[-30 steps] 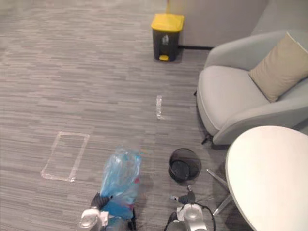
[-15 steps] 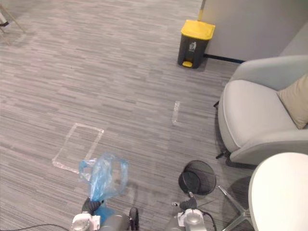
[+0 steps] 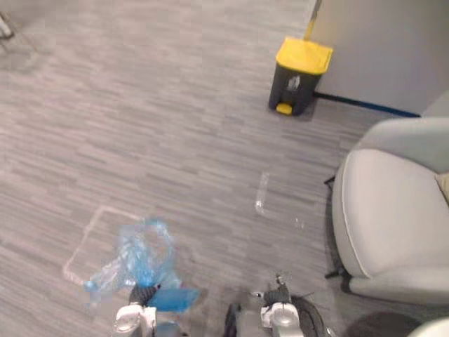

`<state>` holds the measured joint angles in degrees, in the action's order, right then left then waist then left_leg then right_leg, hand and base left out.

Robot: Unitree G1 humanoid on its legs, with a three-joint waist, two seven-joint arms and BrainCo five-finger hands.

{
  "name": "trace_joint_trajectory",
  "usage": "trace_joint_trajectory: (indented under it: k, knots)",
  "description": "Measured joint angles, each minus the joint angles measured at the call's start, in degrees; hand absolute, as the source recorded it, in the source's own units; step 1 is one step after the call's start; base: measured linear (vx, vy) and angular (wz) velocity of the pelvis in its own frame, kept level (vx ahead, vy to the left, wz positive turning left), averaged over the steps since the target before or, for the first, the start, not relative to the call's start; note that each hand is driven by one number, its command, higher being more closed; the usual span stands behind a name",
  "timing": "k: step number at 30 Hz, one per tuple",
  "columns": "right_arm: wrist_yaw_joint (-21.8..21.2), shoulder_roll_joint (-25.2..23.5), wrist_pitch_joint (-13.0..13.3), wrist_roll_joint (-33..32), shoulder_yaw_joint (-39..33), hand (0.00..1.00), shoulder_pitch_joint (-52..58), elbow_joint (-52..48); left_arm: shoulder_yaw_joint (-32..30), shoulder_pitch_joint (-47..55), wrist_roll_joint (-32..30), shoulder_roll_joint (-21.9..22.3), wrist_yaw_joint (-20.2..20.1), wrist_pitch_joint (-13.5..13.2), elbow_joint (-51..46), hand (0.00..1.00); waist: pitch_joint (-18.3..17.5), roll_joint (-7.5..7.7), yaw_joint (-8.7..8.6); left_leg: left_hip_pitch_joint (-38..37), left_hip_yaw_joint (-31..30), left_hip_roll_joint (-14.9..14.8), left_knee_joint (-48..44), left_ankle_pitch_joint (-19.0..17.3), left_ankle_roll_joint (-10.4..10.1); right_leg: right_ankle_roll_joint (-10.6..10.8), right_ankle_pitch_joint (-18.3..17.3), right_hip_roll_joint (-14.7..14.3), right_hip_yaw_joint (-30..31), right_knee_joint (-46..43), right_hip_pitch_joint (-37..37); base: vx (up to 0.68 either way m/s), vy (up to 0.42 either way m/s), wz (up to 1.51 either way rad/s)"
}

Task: Gather rubbish on tea table into small bin, then transfer packed bag to large trash can.

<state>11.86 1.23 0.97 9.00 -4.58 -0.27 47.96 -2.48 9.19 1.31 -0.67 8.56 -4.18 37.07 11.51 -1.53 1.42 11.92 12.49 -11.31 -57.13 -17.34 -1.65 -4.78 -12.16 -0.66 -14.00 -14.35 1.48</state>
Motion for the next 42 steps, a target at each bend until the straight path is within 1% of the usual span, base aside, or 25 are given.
trace_joint_trajectory:
  k: [2,5,6,7,11,13,14,15,16,18,21,22,23,24,25,26,29,30,33,35,37,39,40,41,42]
  knots:
    - [0.1,-1.5,0.0,0.0,0.0,0.0,-0.4,-1.3,-0.8,-0.8,0.0,0.0,-0.1,0.0,-0.8,1.0,0.9,2.61,2.06,6.4,0.5,0.2,7.8,-1.4,-0.1,0.3,0.0,1.8,4.2,3.0,-4.3,0.49,0.101,-1.02]
    - [0.5,-1.4,0.0,0.0,-0.8,0.0,-1.0,-1.7,-0.9,-1.6,0.0,0.1,0.0,0.0,-0.8,1.0,1.2,2.76,2.19,10.1,-2.2,2.2,22.2,1.2,-1.4,3.2,-1.7,4.2,6.9,4.7,-7.5,0.42,0.206,-0.63]
    - [0.6,-0.5,-0.1,0.0,-1.1,0.0,-0.9,-1.4,-0.8,-1.6,0.0,0.8,0.0,-0.1,-0.4,1.0,0.7,1.61,2.17,9.7,-4.8,3.1,34.6,7.6,-3.1,6.0,-3.4,4.6,8.5,4.9,-8.7,0.54,0.421,-0.77]
    - [0.7,0.1,-0.4,-0.1,-1.4,0.0,-1.8,1.0,-0.8,-2.2,0.0,0.7,0.0,0.0,1.0,1.0,1.1,2.58,2.6,7.9,-4.2,4.4,35.4,14.2,-2.7,7.9,-4.7,6.3,11.2,5.4,-10.1,0.54,0.414,-0.63]
    - [0.5,-0.2,-1.0,0.1,-1.3,0.0,-1.3,1.5,-0.8,-3.3,0.0,-0.7,0.1,0.1,1.9,1.0,0.3,3.79,2.61,6.9,-1.8,7.2,31.9,8.9,0.7,8.2,-1.8,9.4,12.7,2.1,-9.6,0.43,0.261,-0.17]
    - [0.5,-0.5,-0.9,0.1,-1.3,0.0,-1.2,1.5,0.3,-2.6,0.0,-0.9,0.1,0.1,1.9,1.0,0.3,3.61,2.58,1.9,0.0,8.2,32.2,5.0,1.7,12.1,0.0,10.8,15.7,-12.4,-5.7,0.48,0.254,-0.33]
    - [0.4,-0.9,-0.9,0.2,-1.3,0.0,-1.0,1.4,1.2,-2.3,0.0,-1.4,0.2,0.2,1.9,1.0,0.5,3.4,2.5,-1.9,0.9,8.5,33.3,3.2,2.0,17.7,2.2,11.4,17.3,-27.4,0.4,0.32,0.124,-0.24]
    - [0.4,-1.1,-0.9,0.2,-1.3,0.0,-0.9,1.4,1.5,-2.4,0.0,-1.5,0.2,0.3,1.8,1.0,0.5,3.36,2.33,-3.2,1.0,8.7,33.6,2.5,2.1,17.7,1.7,11.4,17.6,-32.5,2.6,0.37,0.101,-0.2]
    - [0.4,-1.3,-0.9,0.2,-0.8,0.0,0.0,1.2,1.9,-2.2,0.0,-1.7,0.2,0.7,1.9,1.0,0.5,3.14,1.78,-6.7,1.2,9.1,34.6,1.3,2.3,15.0,-0.2,11.4,16.8,-42.0,7.8,0.45,0.04,-0.03]
    - [0.4,-1.3,-0.9,0.2,-0.4,0.0,1.2,-0.1,2.4,-2.5,0.0,-1.6,0.3,0.8,1.8,1.0,0.7,2.84,1.41,-11.0,1.2,9.0,37.3,0.2,2.3,11.9,-2.2,11.4,13.2,-44.9,13.9,0.39,0.003,-0.02]
    - [0.4,-0.8,-0.8,0.2,-0.4,0.0,0.8,-0.5,2.1,-3.2,0.0,-2.0,0.3,0.9,2.3,1.0,1.3,2.02,0.56,-17.1,0.8,7.5,41.6,-1.4,1.0,9.7,-3.5,9.4,6.7,-31.2,20.9,0.44,-0.112,0.08]
    - [0.4,-0.5,-0.8,0.2,-0.3,0.0,0.1,0.5,2.0,-3.8,0.0,-2.4,0.3,0.8,3.1,1.0,1.2,2.15,0.24,-19.7,0.4,6.9,44.0,-1.6,0.6,8.8,-0.6,8.1,4.5,-20.1,21.7,0.58,-0.221,0.41]
    - [0.4,-0.3,-0.9,0.1,-0.3,0.0,0.6,1.1,2.0,-3.9,0.0,-3.4,0.3,0.7,4.0,1.0,0.7,3.48,-0.92,-21.9,-1.5,7.9,46.6,-1.8,-0.2,7.1,8.1,7.3,3.9,-9.0,21.0,0.49,-0.19,0.56]
    - [0.3,-0.1,-0.7,-0.1,-0.7,0.0,0.8,1.2,1.9,-4.2,0.0,-3.5,0.3,0.7,4.7,1.0,0.8,3.41,-1.46,-22.9,-2.9,7.6,47.2,-1.9,-0.4,4.7,9.9,7.1,4.0,-9.3,20.6,0.54,-0.189,0.38]
    - [0.5,1.2,-0.8,0.5,-0.9,0.0,-1.0,2.1,1.9,-5.1,0.0,-2.9,0.2,0.8,6.4,1.0,0.6,1.21,-1.3,-23.3,-5.8,5.7,47.7,-0.4,-1.0,4.4,8.4,5.7,3.4,-10.7,20.3,0.53,-0.185,0.11]
    - [0.5,1.8,-0.9,1.2,-1.5,0.0,-1.9,2.6,1.9,-5.3,0.0,-2.8,0.2,0.7,6.5,1.0,0.8,0.78,-1.17,-22.9,-8.0,5.7,46.0,1.3,-2.6,3.9,5.5,5.9,3.0,-13.4,20.7,0.62,-0.227,-0.01]
    - [0.4,1.9,-1.3,1.6,-2.3,0.0,-0.3,2.6,1.7,-5.3,0.0,-1.7,0.3,0.7,6.4,1.0,1.0,-0.6,-1.73,-19.8,-10.3,3.9,33.2,3.7,-5.1,3.4,1.4,5.7,0.0,-13.1,15.1,0.5,-0.196,0.39]
    - [0.4,1.0,-1.4,1.7,-1.6,0.0,0.9,1.3,0.9,-4.7,0.0,-0.6,0.2,0.7,4.7,1.0,1.3,-0.72,-1.35,-12.6,-10.2,1.3,13.8,10.6,-7.0,2.8,0.4,4.5,-0.9,-8.9,8.2,0.46,-0.143,0.3]
    - [0.4,-0.8,-1.3,1.5,-0.8,0.0,1.0,0.1,0.5,-2.8,0.0,0.8,0.0,0.7,1.2,1.0,1.4,0.03,0.67,0.2,-5.2,-2.5,-4.0,5.3,-3.8,1.5,-1.2,2.4,0.2,-1.8,-1.1,0.42,-0.054,-0.12]
    - [0.4,-1.2,-1.3,1.2,-0.9,0.0,0.7,0.0,0.5,-2.5,0.0,1.0,-0.1,0.8,0.5,1.0,1.5,0.85,1.7,4.3,-3.6,-2.3,-1.4,3.8,-2.6,1.8,-1.3,2.6,1.2,0.9,-3.9,0.49,0.047,-0.37]
    - [0.5,-1.5,-1.3,1.1,-1.1,0.0,0.2,-0.1,0.3,-2.6,0.0,1.3,-0.2,0.7,-0.4,1.0,1.7,1.43,2.55,8.0,-2.6,-0.2,12.8,2.9,-2.0,3.1,-1.6,3.7,2.0,3.5,-7.8,0.48,0.141,-0.31]
    - [0.5,-1.1,-1.3,1.1,-2.3,0.0,0.4,0.3,0.3,-2.5,0.0,1.5,-0.2,0.7,-0.3,1.0,1.3,1.25,2.56,7.4,-3.9,3.2,32.1,8.0,-2.4,5.6,-3.0,5.1,3.0,4.0,-9.7,0.42,0.212,-0.32]
    - [0.7,-0.6,-1.4,1.1,-2.9,0.0,0.2,1.9,0.5,-2.4,0.0,1.0,-0.2,0.7,0.9,1.0,1.3,1.61,2.99,5.4,-4.3,5.1,38.3,16.0,-1.3,7.9,-4.6,5.7,6.1,4.7,-11.0,0.44,0.231,-0.26]
    - [0.6,-1.2,-1.5,1.1,-3.1,0.0,-0.2,2.5,0.6,-3.3,0.0,0.0,0.0,0.8,2.2,1.0,0.3,3.41,2.46,5.0,-3.7,7.3,38.7,14.5,-0.4,7.4,-3.8,7.7,7.9,5.3,-10.9,0.53,0.275,-0.17]
    - [0.6,-1.2,-1.5,1.1,-3.1,0.0,-0.1,2.5,0.7,-3.5,0.0,-0.2,0.0,0.8,2.3,1.0,0.2,3.66,2.42,5.1,-3.6,7.8,38.2,13.8,-0.3,7.4,-3.6,8.0,8.4,5.2,-10.9,0.45,0.193,0.06]
